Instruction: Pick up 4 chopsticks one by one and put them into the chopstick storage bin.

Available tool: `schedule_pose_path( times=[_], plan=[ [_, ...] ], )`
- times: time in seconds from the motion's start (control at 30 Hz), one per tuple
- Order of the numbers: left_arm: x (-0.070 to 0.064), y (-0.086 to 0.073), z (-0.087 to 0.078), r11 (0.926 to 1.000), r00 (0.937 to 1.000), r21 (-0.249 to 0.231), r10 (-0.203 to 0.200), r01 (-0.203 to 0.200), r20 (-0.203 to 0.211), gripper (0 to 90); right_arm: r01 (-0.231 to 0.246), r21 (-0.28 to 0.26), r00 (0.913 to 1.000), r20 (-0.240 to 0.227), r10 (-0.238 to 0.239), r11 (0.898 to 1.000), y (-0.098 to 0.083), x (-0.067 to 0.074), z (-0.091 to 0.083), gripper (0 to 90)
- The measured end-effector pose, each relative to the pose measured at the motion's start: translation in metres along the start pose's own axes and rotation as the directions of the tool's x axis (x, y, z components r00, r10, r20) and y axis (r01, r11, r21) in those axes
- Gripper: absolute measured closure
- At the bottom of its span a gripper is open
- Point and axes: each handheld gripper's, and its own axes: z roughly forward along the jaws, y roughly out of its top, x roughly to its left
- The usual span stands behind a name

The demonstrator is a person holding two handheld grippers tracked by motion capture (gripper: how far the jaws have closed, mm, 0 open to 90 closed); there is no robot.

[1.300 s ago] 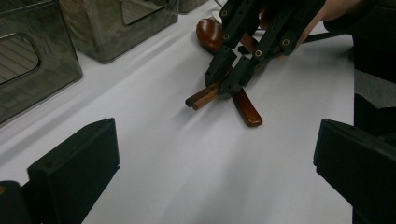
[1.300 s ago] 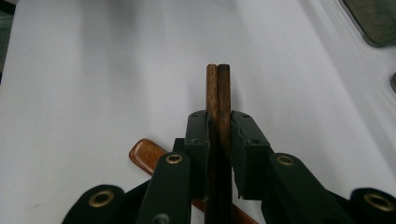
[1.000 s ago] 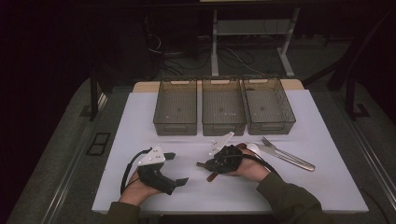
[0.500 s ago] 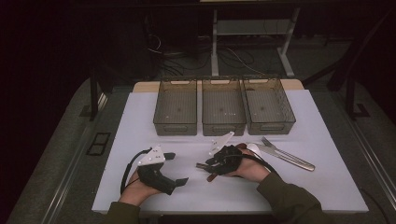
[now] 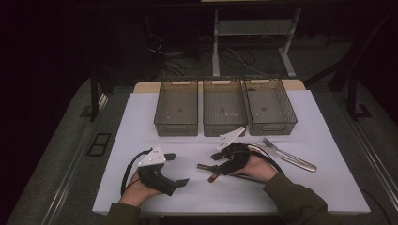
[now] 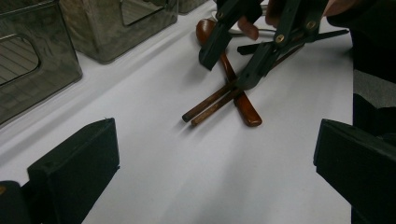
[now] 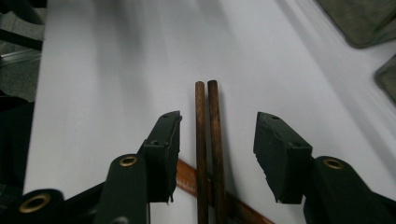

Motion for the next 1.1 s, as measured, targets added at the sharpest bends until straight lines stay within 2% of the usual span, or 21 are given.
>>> schedule_pose_path(
  times=[0.2, 0.3, 0.47, 0.53, 0.67, 0.77, 0.93, 0.97, 1.0, 1.1],
  plan=[
    [0.0, -0.001, 0.0, 1.0, 1.0, -0.001, -0.004, 0.004, -0.004, 0.0, -0.014, -0.039, 0.9998, 0.012, 0.015, 0.999, -0.01, -0.002, -0.028, 44.3],
    [0.0, -0.001, 0.0, 1.0, 1.0, -0.005, -0.005, 0.005, -0.005, 0.0, -0.048, -0.073, 0.9986, 0.019, 0.049, 0.996, -0.021, -0.002, -0.043, 42.2],
    [0.0, -0.001, 0.0, 1.0, 1.0, -0.006, -0.007, 0.007, -0.006, 0.0, -0.085, -0.087, 0.996, 0.019, 0.087, 0.993, -0.038, -0.002, -0.066, 41.3],
    [0.0, -0.001, 0.0, 1.0, 1.0, -0.007, -0.007, 0.007, -0.007, 0.0, -0.085, -0.087, 0.9958, 0.028, 0.087, 0.993, -0.046, -0.002, -0.075, 40.0],
    [0.001, -0.002, 0.0, 1.0, 1.0, -0.006, -0.005, 0.005, -0.007, 0.0, -0.086, -0.069, 0.9947, 0.05, 0.09, 0.994, -0.061, 0.0, -0.092, 38.9],
    [0.001, -0.002, 0.001, 1.0, 1.0, -0.005, -0.004, 0.004, -0.006, 0.0, -0.09, -0.057, 0.9944, 0.051, 0.093, 0.994, -0.066, 0.0, -0.095, 39.3],
    [0.001, -0.003, 0.001, 1.0, 1.0, -0.005, -0.006, 0.006, -0.006, 0.0, -0.074, -0.002, 0.9955, 0.058, 0.074, 0.997, -0.073, -0.002, -0.099, 47.6],
    [0.001, -0.003, 0.001, 1.0, 1.0, -0.005, -0.006, 0.006, -0.006, 0.0, -0.053, 0.01, 0.9968, 0.06, 0.053, 0.999, -0.073, -0.003, -0.098, 49.1],
    [0.001, -0.003, 0.001, 1.0, 1.0, -0.005, -0.006, 0.006, -0.006, 0.0, -0.058, 0.02, 0.9964, 0.063, 0.057, 0.998, -0.072, -0.002, -0.097, 51.3],
    [0.001, -0.003, 0.0, 1.0, 1.0, -0.005, -0.007, 0.007, -0.006, 0.0, -0.022, 0.057, 0.9977, 0.066, 0.018, 0.998, -0.071, -0.001, -0.094, 55.6]
  ],
)
